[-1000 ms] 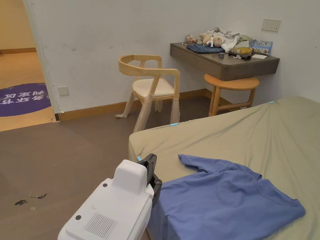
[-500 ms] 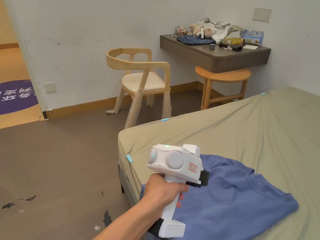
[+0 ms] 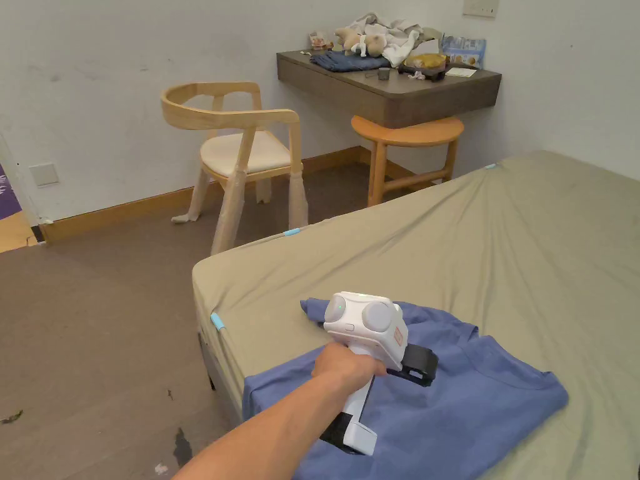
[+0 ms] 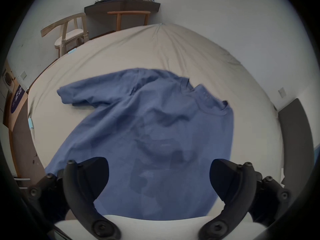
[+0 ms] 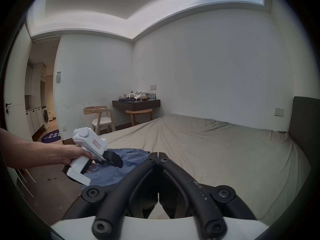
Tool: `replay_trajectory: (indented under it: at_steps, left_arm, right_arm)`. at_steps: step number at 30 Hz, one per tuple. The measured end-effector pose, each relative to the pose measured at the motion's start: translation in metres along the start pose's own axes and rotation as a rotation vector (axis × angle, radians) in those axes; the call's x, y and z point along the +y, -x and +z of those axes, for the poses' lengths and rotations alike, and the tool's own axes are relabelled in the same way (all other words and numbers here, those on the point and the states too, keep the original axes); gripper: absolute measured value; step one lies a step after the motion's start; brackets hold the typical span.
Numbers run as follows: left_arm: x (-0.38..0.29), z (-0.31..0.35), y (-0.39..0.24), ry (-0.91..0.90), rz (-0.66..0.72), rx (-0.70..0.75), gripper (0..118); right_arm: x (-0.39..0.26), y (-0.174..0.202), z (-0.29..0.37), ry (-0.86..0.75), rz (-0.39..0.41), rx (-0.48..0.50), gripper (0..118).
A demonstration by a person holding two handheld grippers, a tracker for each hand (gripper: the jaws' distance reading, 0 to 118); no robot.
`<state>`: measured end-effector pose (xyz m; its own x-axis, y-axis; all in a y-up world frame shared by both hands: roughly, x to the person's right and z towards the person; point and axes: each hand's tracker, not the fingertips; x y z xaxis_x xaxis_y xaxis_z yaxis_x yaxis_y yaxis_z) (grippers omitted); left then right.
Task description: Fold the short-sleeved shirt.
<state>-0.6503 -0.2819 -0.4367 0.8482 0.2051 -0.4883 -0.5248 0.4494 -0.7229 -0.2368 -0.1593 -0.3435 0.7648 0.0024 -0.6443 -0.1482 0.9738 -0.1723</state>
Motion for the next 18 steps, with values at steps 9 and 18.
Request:
replay_trajectory:
  at_steps: [9,18]
  left_arm:
    - [-0.027,-0.064,-0.003,0.113,-0.078,0.096,81]
    - [-0.026,-0.038,-0.015,0.069,-0.226,0.178,0]
  right_arm:
    - [-0.006,-0.004,-0.008,0.041,0.01,-0.013,1]
    - [-0.009,-0.009,-0.004,0.041,-0.013,-0.016,1]
